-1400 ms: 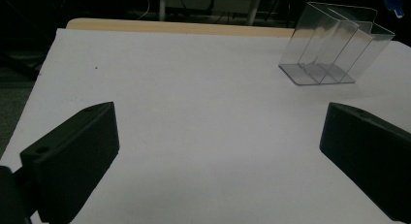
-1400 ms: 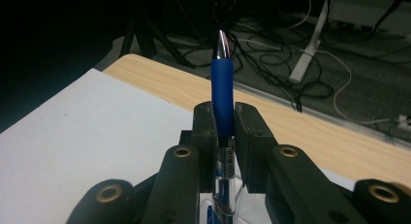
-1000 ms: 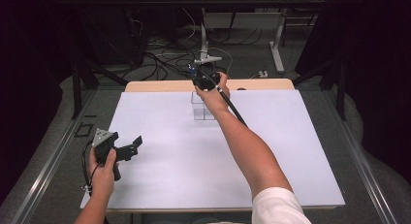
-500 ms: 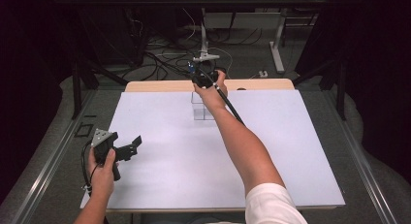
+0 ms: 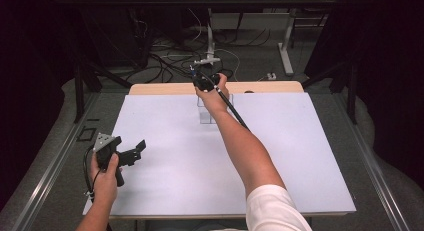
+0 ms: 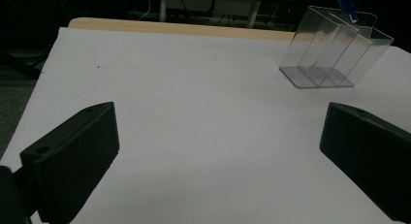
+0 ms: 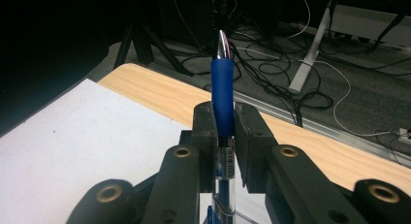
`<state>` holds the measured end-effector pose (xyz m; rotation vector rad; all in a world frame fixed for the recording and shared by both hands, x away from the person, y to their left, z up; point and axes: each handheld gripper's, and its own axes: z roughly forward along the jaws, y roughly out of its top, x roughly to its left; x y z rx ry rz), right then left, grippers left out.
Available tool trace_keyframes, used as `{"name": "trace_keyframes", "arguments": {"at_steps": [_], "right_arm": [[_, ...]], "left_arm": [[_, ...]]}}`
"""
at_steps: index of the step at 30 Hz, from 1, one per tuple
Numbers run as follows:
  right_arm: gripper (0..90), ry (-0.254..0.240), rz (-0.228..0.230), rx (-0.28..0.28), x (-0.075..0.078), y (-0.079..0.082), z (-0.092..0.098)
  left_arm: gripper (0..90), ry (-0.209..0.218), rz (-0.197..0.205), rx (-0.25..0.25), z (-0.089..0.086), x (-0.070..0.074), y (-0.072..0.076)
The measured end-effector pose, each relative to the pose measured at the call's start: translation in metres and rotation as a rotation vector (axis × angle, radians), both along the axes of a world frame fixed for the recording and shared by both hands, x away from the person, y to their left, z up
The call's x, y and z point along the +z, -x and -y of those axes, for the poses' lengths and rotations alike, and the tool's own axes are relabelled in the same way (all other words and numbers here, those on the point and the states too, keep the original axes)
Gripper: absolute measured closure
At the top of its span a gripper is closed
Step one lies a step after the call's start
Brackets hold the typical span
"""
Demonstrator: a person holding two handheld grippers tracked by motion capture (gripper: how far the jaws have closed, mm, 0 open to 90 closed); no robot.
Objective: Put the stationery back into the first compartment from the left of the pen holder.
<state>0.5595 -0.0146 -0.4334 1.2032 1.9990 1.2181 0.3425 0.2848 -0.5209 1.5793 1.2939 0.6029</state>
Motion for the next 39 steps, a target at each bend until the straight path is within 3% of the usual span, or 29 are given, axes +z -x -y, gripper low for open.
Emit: {"name": "trace_keyframes", "arguments": {"at_steps": [17,21,29,32,35,39], "right_arm": [[79.7,0.016,-0.02,0.005,-0.006,0.0,-0.002],[78.7,0.022,-0.042,0.012,-0.008,0.001,0.0],[59.5,0.019,-0.065,0.034,-0.014,0.006,0.009],[51.0,-0.003,-0.044,0.042,-0.013,0.011,0.014],[45.4,0.007,-0.028,0.052,-0.011,0.02,0.019],[38.9,-0.041,0.016,0.06,-0.011,0.03,0.03]], "left_arm": [[0.6,-0.002,0.0,-0.002,0.001,0.0,0.0],[0.6,-0.002,-0.001,-0.002,0.001,0.0,-0.001],[0.6,-0.012,-0.001,-0.005,0.002,0.0,-0.001],[0.6,-0.011,0.001,-0.002,0.003,0.0,-0.002],[0.6,-0.016,0.002,-0.001,0.003,-0.001,-0.002],[0.6,-0.016,0.0,-0.003,0.006,0.0,-0.002]]}}
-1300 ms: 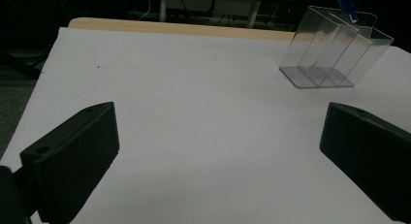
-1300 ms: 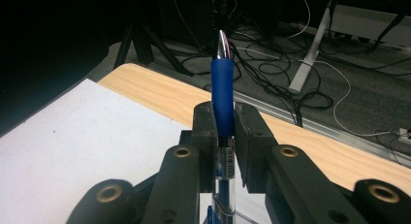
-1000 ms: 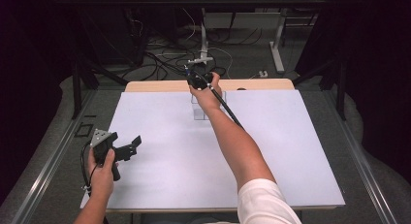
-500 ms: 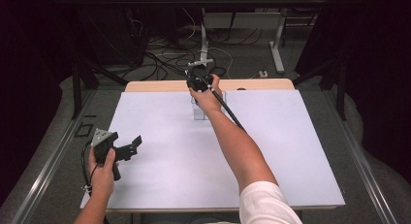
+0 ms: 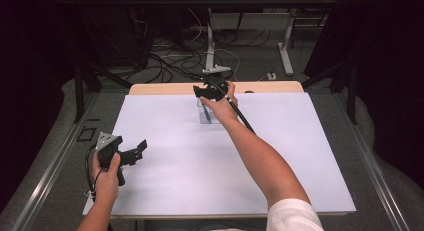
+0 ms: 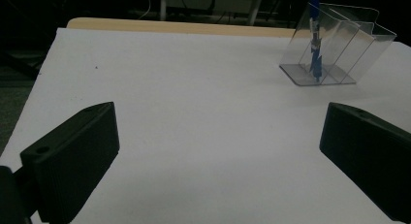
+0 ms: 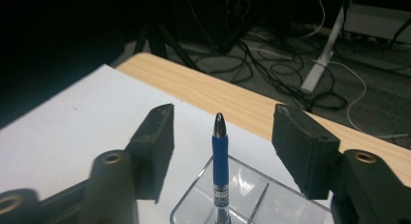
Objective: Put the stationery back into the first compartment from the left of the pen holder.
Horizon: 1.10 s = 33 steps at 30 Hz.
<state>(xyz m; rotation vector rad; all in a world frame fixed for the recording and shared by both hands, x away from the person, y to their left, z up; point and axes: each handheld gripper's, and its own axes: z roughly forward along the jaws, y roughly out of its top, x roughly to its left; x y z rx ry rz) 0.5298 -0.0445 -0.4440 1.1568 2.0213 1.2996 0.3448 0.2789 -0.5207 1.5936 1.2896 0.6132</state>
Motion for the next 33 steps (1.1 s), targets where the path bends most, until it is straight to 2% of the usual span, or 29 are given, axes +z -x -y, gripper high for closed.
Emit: {"name": "trace_keyframes", "arguments": {"at_steps": [3,5,9,13,16,19,24,33], "right_arm": [[36.9,0.018,-0.002,0.005,0.001,0.005,0.009],[29.2,0.021,0.018,0.003,0.001,0.009,0.015],[15.7,0.001,-0.011,-0.02,0.001,0.017,0.026],[12.5,0.001,-0.015,-0.052,0.004,0.029,0.037],[0.0,0.012,-0.024,-0.068,0.005,0.038,0.046],[0.0,0.048,-0.032,-0.069,0.005,0.048,0.054],[0.0,0.048,-0.046,-0.046,0.003,0.066,0.071],[0.0,-0.009,-0.076,-0.045,-0.007,0.1,0.102]], "left_arm": [[0.6,-0.011,0.005,-0.004,0.002,0.0,-0.001],[0.6,-0.013,0.004,-0.005,0.002,0.0,-0.001],[0.6,-0.013,0.006,-0.003,0.002,0.0,0.0],[0.6,-0.015,0.005,-0.004,0.001,0.001,0.0],[0.6,-0.017,0.004,-0.005,0.001,0.001,0.0],[0.6,-0.023,0.004,-0.009,0.002,0.001,0.0],[0.6,-0.03,0.0,-0.011,0.004,0.0,0.0],[0.6,-0.036,-0.004,-0.012,0.005,0.0,0.0]]}}
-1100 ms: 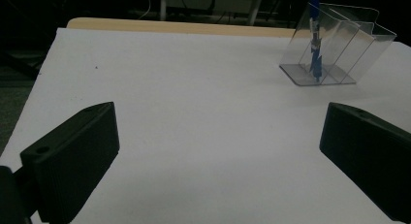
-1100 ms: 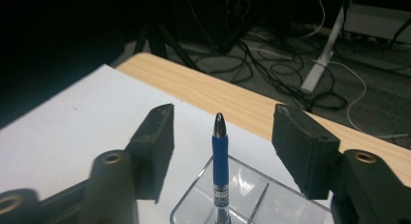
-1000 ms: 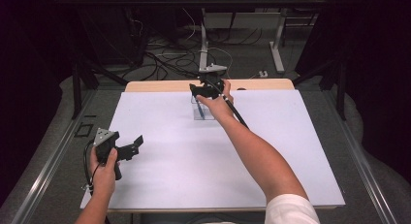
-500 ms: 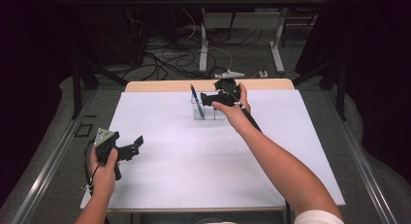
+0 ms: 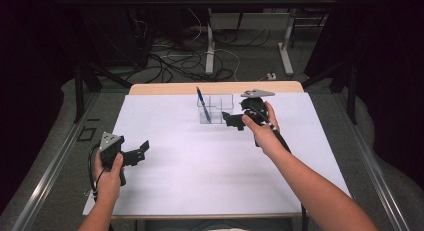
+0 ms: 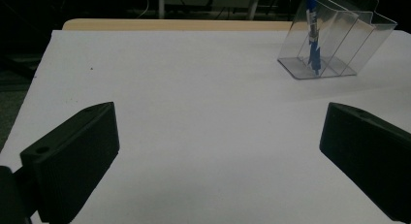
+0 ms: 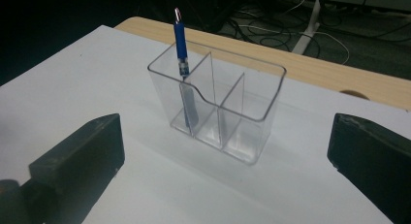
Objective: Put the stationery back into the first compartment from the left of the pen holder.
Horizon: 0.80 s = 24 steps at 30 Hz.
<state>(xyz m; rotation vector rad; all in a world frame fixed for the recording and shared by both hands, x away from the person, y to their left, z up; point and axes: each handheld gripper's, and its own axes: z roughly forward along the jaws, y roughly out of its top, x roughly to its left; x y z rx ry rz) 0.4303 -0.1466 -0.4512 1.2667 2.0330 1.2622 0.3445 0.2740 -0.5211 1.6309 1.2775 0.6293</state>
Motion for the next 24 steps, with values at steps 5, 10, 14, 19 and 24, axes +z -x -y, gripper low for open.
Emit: {"name": "trace_keyframes", "arguments": {"at_steps": [5,10,14,19,24], "right_arm": [[0.0,0.003,-0.009,-0.008,-0.01,0.018,0.021],[0.0,0.013,-0.017,-0.033,-0.021,0.035,0.042],[0.0,0.013,-0.032,-0.05,-0.03,0.046,0.058],[0.0,0.018,-0.04,-0.085,-0.043,0.057,0.078],[1.0,-0.017,-0.076,-0.139,-0.061,0.063,0.096]], "left_arm": [[0.6,0.002,-0.003,0.0,0.001,0.0,0.0],[0.6,-0.001,-0.003,0.002,0.0,-0.001,0.0],[0.6,0.002,-0.008,0.013,-0.002,-0.001,0.0],[0.6,0.004,-0.005,0.025,-0.004,-0.001,0.0],[0.6,0.001,-0.008,0.025,-0.004,-0.001,0.0]]}}
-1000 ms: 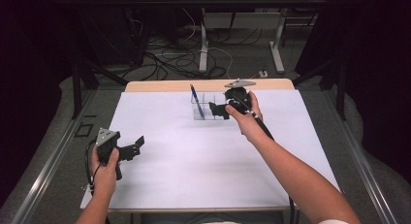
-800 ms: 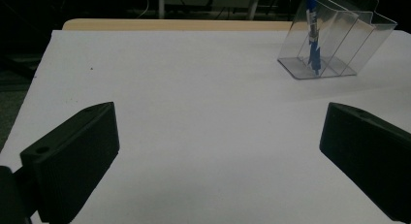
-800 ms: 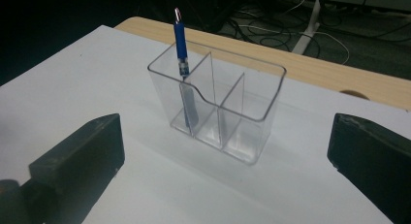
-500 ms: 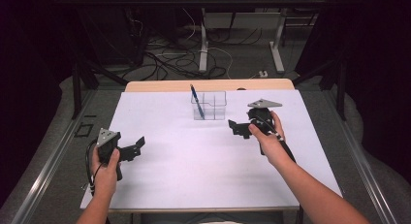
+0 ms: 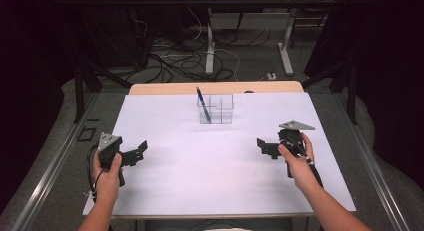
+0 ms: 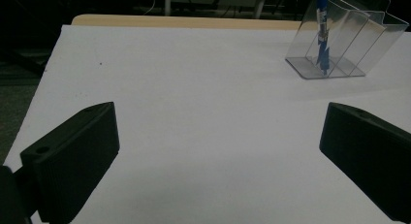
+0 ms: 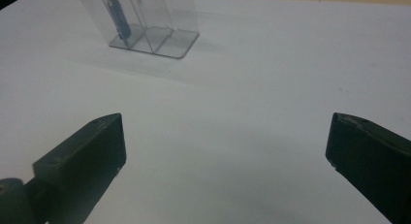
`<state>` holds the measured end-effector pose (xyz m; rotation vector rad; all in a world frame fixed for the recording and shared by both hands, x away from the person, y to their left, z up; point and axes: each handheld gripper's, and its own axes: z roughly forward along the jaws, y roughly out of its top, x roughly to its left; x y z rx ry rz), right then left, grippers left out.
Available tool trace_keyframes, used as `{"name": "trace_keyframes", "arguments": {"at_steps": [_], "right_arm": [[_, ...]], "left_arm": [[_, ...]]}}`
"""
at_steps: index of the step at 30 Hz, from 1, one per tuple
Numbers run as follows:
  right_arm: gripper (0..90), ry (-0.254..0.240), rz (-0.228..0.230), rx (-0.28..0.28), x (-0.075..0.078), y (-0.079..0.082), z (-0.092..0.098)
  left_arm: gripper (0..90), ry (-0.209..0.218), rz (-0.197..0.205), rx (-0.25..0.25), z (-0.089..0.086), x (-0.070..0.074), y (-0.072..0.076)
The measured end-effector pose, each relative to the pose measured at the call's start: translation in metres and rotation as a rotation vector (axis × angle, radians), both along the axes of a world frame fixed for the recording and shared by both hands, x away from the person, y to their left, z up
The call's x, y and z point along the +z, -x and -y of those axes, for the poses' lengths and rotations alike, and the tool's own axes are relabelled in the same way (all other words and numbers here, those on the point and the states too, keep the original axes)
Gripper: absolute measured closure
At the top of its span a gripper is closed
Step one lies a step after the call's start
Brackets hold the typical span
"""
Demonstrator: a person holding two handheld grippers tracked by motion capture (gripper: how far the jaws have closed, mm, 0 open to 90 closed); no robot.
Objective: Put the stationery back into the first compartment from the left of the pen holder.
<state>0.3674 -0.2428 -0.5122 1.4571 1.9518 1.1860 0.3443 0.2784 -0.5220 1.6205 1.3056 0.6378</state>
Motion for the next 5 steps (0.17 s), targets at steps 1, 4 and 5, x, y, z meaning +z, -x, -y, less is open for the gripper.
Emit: {"name": "trace_keyframes", "arguments": {"at_steps": [1,4,5], "right_arm": [[1.2,-0.008,-0.008,-0.014,-0.004,0.0012,0.0024],[1.8,-0.03,-0.041,-0.036,-0.0109,0.0016,0.0073],[1.8,-0.033,-0.046,-0.039,-0.011,0.001,0.0082]], "left_arm": [[0.7,-0.001,0.001,0.0,-0.0003,0.0,0.0],[0.7,0.002,0.0,0.005,-0.0005,0.0002,-0.0001],[0.6,0.003,0.002,0.006,-0.0004,0.0001,-0.0002]]}}
